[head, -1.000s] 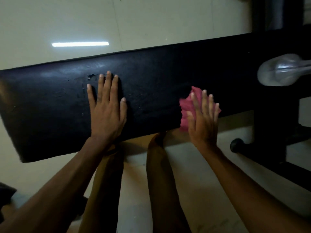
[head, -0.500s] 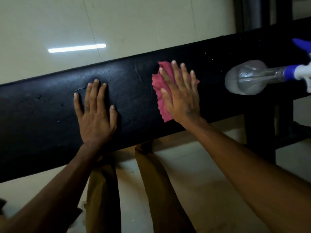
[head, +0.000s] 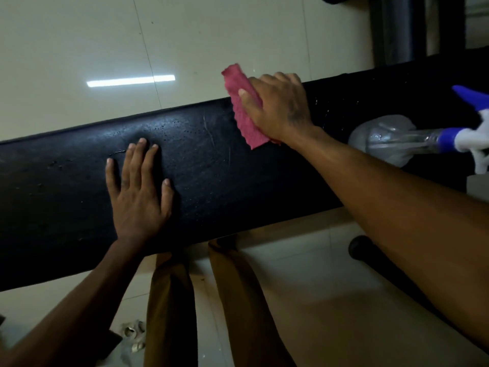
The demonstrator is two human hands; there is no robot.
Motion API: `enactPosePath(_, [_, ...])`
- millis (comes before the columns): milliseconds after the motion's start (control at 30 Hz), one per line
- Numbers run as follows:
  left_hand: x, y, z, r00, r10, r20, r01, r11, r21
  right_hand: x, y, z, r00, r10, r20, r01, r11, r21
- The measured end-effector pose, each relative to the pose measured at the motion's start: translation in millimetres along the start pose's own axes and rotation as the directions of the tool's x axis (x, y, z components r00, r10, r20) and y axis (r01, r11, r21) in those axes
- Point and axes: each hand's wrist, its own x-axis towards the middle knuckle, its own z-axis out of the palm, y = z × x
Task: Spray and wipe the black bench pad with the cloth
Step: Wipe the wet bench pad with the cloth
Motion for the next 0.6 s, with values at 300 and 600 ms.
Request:
enactPosePath(300, [0,2,-2,0.999,-0.022,0.03,0.022,0.999,-0.026,-41,-7,12,0.964,0.246,-0.097,-0.249,0.968,-0.013])
enactPosePath(600, [1,2,-4,1.0,-0.013,0.027,0.014,0.999,-0.043,-194,-20,44,0.965,0.255,-0.061,-0.258,0.966,-0.032])
